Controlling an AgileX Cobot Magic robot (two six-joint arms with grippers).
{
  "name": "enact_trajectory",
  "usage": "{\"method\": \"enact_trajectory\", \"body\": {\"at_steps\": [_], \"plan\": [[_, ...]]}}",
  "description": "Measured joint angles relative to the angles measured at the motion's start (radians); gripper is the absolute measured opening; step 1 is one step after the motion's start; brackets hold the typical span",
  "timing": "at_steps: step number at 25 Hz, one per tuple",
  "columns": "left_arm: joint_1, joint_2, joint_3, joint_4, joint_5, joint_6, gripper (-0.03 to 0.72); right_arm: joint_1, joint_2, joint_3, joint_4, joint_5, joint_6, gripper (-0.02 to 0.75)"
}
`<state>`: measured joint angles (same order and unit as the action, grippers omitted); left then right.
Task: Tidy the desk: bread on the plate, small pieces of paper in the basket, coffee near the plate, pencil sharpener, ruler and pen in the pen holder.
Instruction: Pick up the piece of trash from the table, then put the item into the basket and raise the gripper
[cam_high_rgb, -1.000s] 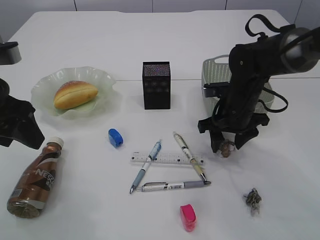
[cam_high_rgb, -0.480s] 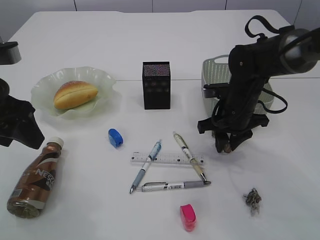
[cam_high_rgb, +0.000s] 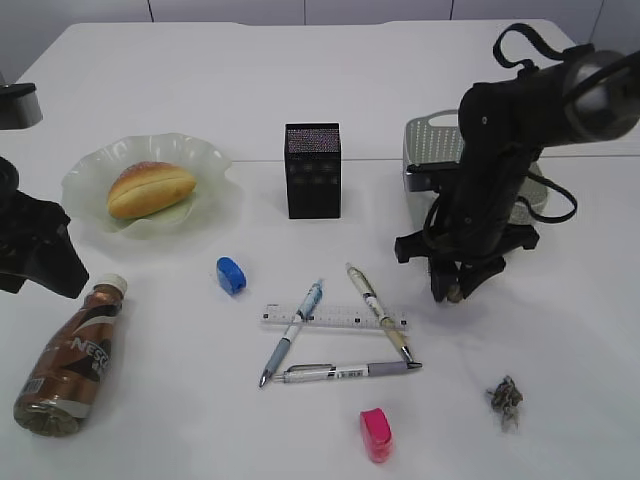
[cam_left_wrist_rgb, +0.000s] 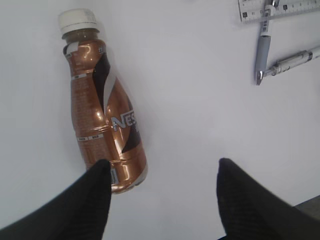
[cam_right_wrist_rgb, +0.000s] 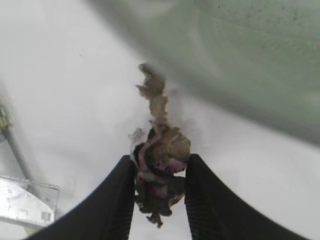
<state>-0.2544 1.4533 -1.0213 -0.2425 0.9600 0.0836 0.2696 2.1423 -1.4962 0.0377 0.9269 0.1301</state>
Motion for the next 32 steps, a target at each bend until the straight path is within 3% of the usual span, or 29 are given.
{"method": "enact_trajectory", "body": {"at_steps": [17,27,30,32], "plan": [[0.000,0.000,0.000,0.000,-0.013,0.000,0.486,0.000,-0.297,0.000,0.002,-0.061,-0.008,0.247],[0.000,0.000,0.000,-0.002,-0.014,0.000,0.486,-0.038,-0.222,-0.108,-0.170,-0.150,0.152,0.251],[0.000,0.000,0.000,-0.006,-0.014,0.000,0.486,-0.044,-0.171,-0.150,-0.189,-0.148,0.162,0.335],[0.000,0.000,0.000,-0.006,-0.014,0.000,0.486,-0.044,-0.151,-0.171,-0.191,-0.146,0.166,0.452]]}}
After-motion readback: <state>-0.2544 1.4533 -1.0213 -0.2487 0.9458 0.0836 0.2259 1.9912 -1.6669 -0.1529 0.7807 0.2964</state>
